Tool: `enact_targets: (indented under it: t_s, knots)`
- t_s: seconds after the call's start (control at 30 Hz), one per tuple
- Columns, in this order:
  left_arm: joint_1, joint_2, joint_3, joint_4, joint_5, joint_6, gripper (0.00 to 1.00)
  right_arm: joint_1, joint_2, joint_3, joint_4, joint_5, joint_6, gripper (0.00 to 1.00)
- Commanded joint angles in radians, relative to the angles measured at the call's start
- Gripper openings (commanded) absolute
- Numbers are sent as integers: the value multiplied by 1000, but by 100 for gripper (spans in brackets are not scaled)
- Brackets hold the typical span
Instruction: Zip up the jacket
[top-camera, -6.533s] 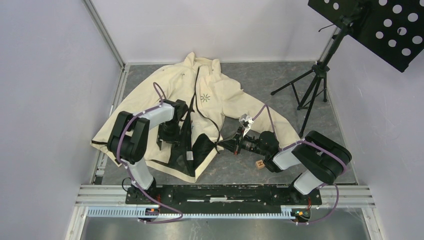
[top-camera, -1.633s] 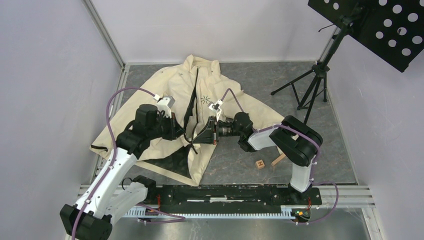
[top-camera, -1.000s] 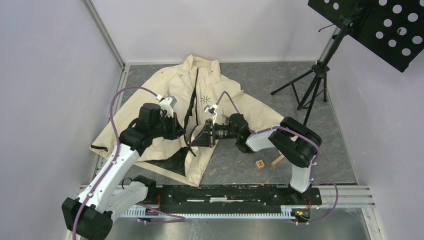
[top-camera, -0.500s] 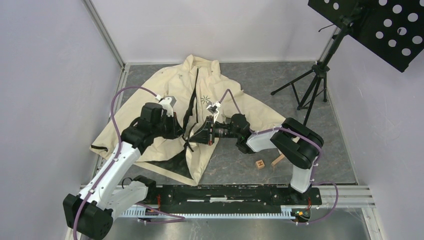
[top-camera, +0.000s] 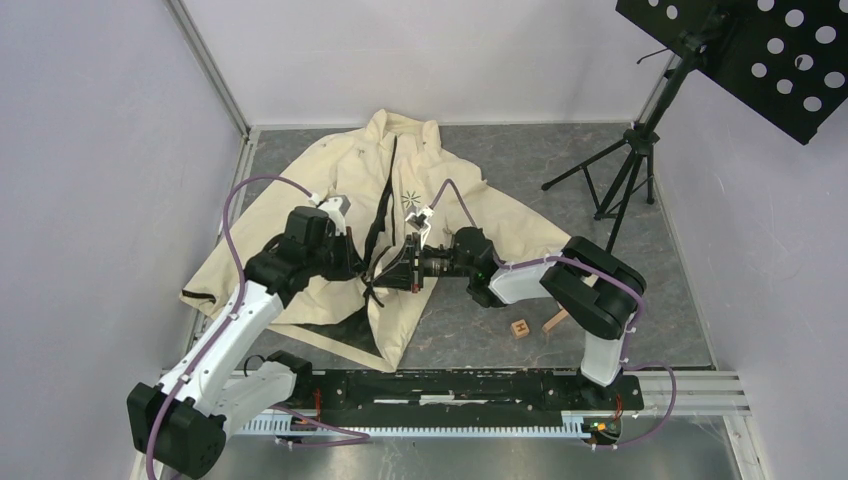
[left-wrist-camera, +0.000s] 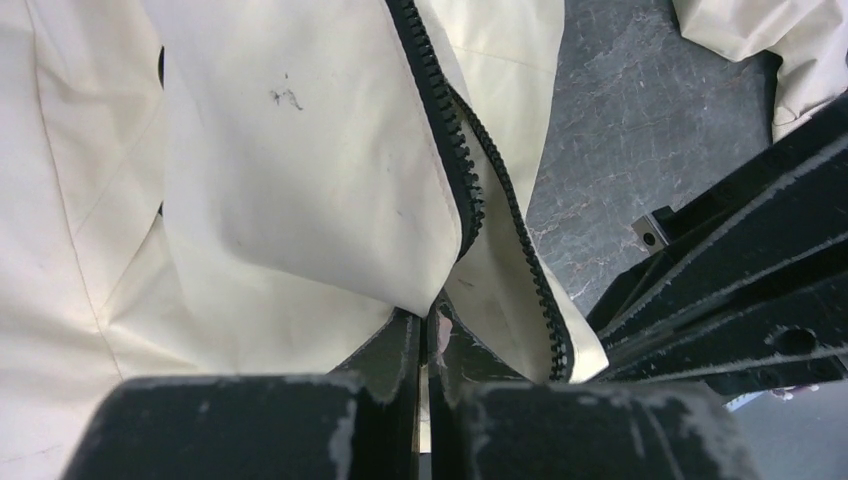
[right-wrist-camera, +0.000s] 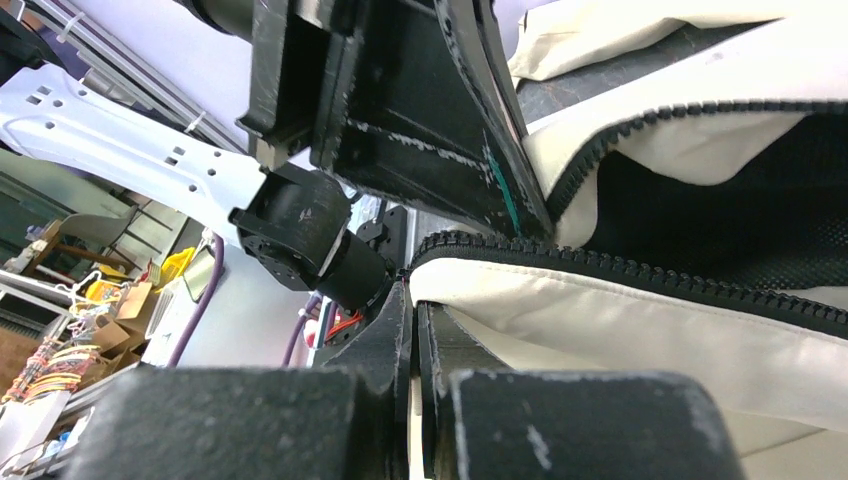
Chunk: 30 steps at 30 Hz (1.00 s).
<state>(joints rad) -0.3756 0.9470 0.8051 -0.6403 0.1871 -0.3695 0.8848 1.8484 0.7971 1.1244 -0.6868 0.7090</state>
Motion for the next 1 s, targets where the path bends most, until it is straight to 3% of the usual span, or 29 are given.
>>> enact_targets:
  t_s: [0.0, 0.2, 0.37, 0.7, 0.97]
  knots:
    - [-13, 18, 39, -10, -32, -84, 2, 11, 6, 48, 43, 34, -18, 0]
    - [-50, 31, 59, -32, -105, -122, 2, 14, 25, 68, -16, 48, -21, 0]
    - [-58, 25, 71, -36, -84, -139, 2, 14, 29, 44, -65, 68, -30, 0]
    - [-81, 13, 41, -33, -77, -164, 2, 10, 38, 62, -17, 75, 48, 0]
    - [-105, 9, 21, -50, -105, -161, 2, -9, -6, -17, 95, 82, 101, 0]
